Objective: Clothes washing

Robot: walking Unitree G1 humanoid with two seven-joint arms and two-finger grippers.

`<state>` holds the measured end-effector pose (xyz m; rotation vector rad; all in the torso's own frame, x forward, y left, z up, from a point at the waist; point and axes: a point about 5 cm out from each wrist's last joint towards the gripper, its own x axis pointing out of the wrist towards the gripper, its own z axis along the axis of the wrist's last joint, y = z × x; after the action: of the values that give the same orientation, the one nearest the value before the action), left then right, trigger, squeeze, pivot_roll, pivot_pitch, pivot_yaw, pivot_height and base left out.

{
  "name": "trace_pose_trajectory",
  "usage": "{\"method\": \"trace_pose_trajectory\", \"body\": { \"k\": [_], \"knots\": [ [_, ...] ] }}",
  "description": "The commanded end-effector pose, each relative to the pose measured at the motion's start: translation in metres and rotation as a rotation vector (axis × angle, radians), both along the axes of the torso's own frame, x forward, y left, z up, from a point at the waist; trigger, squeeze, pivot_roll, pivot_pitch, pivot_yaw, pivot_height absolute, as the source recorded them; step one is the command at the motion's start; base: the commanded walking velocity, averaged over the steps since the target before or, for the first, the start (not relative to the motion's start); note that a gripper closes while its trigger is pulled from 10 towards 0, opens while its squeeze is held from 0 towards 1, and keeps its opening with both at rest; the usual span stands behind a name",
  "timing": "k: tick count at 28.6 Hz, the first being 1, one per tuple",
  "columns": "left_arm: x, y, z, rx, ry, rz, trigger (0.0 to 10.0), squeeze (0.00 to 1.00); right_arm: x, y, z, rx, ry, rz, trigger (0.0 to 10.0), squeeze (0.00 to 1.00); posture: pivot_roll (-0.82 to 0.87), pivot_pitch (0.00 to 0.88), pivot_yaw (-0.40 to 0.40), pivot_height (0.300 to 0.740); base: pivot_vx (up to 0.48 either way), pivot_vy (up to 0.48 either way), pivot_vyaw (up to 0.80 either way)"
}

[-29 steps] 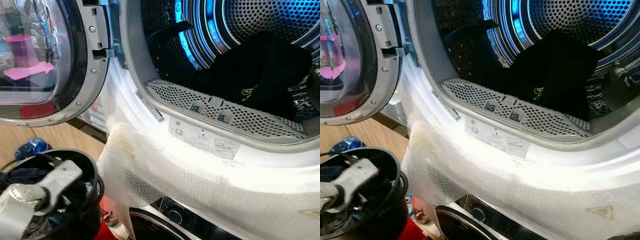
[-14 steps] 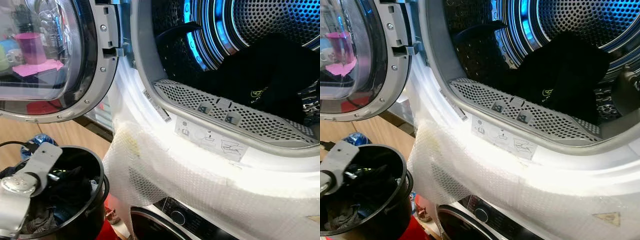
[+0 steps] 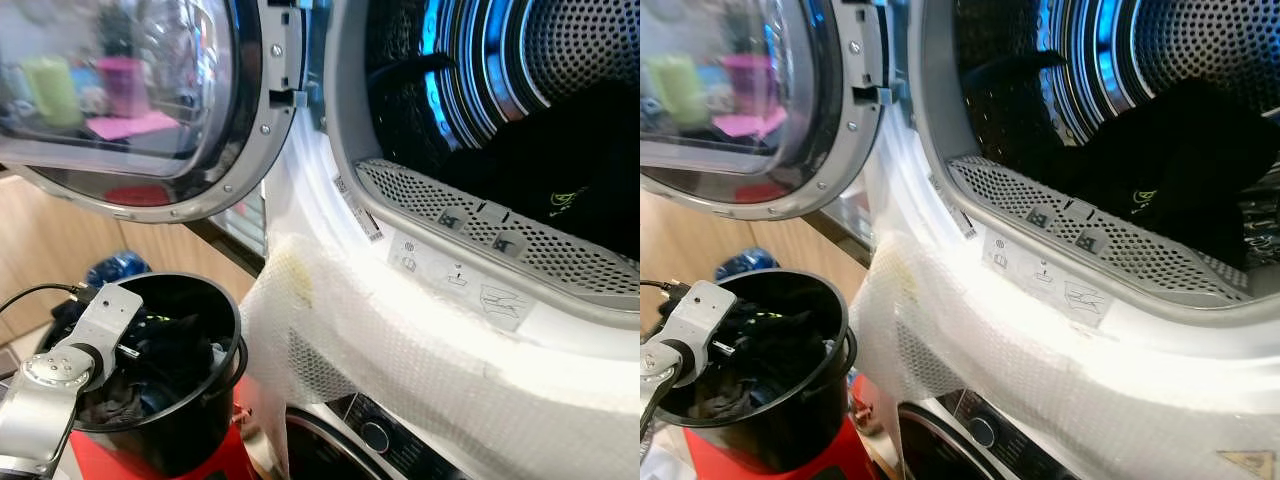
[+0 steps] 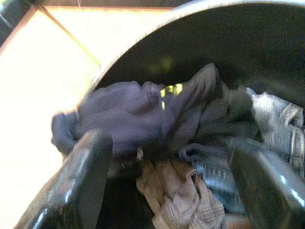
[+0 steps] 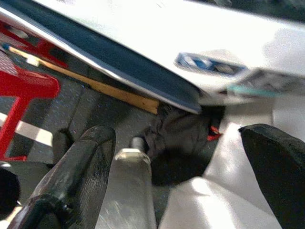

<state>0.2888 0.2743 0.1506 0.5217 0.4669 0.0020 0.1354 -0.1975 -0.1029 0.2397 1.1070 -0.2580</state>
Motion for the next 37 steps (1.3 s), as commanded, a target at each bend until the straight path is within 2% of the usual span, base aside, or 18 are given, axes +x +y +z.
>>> {"method": "trace_pose_trajectory", "body": {
  "k": [1, 4, 6, 7, 8, 11, 12, 13, 14, 15, 18, 20, 23, 24, 28, 35, 36, 37],
  "knots": [
    [0.001, 0.002, 0.008, 0.041, -0.023, 0.002, 10.0, 0.00, -0.001, -0.003, 0.000, -0.002, 0.003, -0.012, 10.0, 0.00, 0.32, 0.029, -0.099, 0.740, 0.000, 0.000, 0.00],
    [0.001, 0.005, 0.011, 0.068, -0.021, 0.008, 10.0, 0.00, -0.001, -0.003, 0.000, -0.002, 0.001, -0.010, 10.0, 0.00, 0.32, 0.029, -0.099, 0.740, 0.000, 0.000, 0.00],
    [-0.002, 0.015, 0.013, 0.157, -0.014, 0.049, 10.0, 0.00, -0.001, -0.003, 0.000, 0.000, -0.003, -0.020, 10.0, 0.00, 0.33, 0.040, -0.099, 0.740, 0.000, 0.000, 0.00],
    [-0.002, 0.015, 0.013, 0.157, -0.014, 0.049, 10.0, 0.00, -0.001, -0.003, 0.000, 0.000, -0.003, -0.020, 10.0, 0.00, 0.33, 0.040, -0.099, 0.740, 0.000, 0.000, 0.00],
    [-0.004, 0.027, 0.015, 0.202, -0.025, 0.104, 10.0, 0.00, 0.000, -0.003, 0.000, 0.004, -0.006, -0.033, 10.0, 0.00, 0.33, 0.041, -0.099, 0.740, 0.000, 0.000, 0.00],
    [-0.004, 0.036, 0.016, 0.215, -0.035, 0.141, 10.0, 0.00, 0.000, -0.002, 0.000, 0.005, -0.007, -0.039, 10.0, 0.00, 0.33, 0.044, -0.100, 0.740, 0.000, 0.000, 0.00],
    [-0.004, 0.039, 0.017, 0.213, -0.048, 0.165, 10.0, 0.00, -0.001, -0.003, 0.000, 0.004, -0.005, -0.039, 10.0, 0.00, 0.33, 0.046, -0.101, 0.740, 0.000, 0.000, 0.00],
    [0.001, 0.046, 0.017, 0.098, -0.082, 0.227, 10.0, 0.00, -0.001, -0.003, 0.000, 0.003, -0.002, -0.043, 10.0, 0.00, 0.34, 0.049, -0.105, 0.740, 0.000, 0.000, 0.00],
    [0.003, 0.047, 0.017, 0.057, -0.092, 0.244, 10.0, 0.00, -0.001, -0.003, 0.000, 0.002, 0.000, -0.043, 10.0, 0.00, 0.34, 0.049, -0.105, 0.740, 0.000, 0.000, 0.00],
    [0.007, 0.047, 0.017, 0.006, -0.107, 0.249, 10.0, 1.00, -0.001, -0.003, 0.000, 0.001, -0.002, -0.045, 10.0, 0.00, 0.34, 0.051, -0.109, 0.740, 0.000, 0.000, 0.00],
    [0.019, 0.050, 0.019, -0.049, -0.144, 0.268, 10.0, 1.00, 0.000, -0.003, 0.000, -0.004, 0.000, -0.042, 10.0, 0.00, 0.34, 0.049, -0.117, 0.740, 0.000, 0.000, 0.00],
    [0.031, 0.045, 0.016, -0.074, -0.125, 0.202, 10.0, 1.00, 0.001, -0.004, 0.001, -0.008, -0.005, -0.042, 10.0, 0.00, 0.33, 0.048, -0.120, 0.740, 0.000, 0.000, 0.00],
    [0.040, 0.036, 0.014, -0.117, -0.106, 0.137, 10.0, 1.00, 0.003, -0.007, 0.002, -0.013, -0.014, -0.051, 10.0, 0.00, 0.32, 0.042, -0.119, 0.740, 0.000, 0.000, 0.00],
    [0.042, 0.027, 0.013, -0.123, -0.078, 0.077, 10.0, 1.00, 0.004, -0.009, 0.003, -0.017, -0.023, -0.063, 10.0, 0.00, 0.30, 0.041, -0.115, 0.740, 0.000, 0.000, 0.00],
    [0.048, 0.019, 0.015, -0.115, -0.073, 0.019, 10.0, 1.00, 0.004, -0.012, 0.003, -0.018, -0.030, -0.076, 10.0, 0.00, 0.29, 0.031, -0.113, 0.740, 0.000, 0.000, 0.00],
    [0.050, 0.024, 0.012, -0.109, -0.057, 0.019, 10.0, 1.00, 0.001, -0.012, 0.002, -0.017, -0.023, -0.075, 10.0, 0.00, 0.29, 0.028, -0.122, 0.740, 0.000, 0.000, 0.00],
    [0.050, 0.024, 0.011, -0.104, -0.052, 0.021, 10.0, 0.57, 0.001, -0.012, 0.002, -0.018, -0.023, -0.074, 10.0, 0.00, 0.29, 0.028, -0.122, 0.740, 0.000, 0.000, 0.00],
    [0.050, 0.024, 0.011, -0.104, -0.052, 0.021, 10.0, 0.57, 0.001, -0.012, 0.002, -0.018, -0.023, -0.074, 10.0, 0.00, 0.29, 0.028, -0.122, 0.740, 0.000, 0.000, 0.00]
  ]
}}
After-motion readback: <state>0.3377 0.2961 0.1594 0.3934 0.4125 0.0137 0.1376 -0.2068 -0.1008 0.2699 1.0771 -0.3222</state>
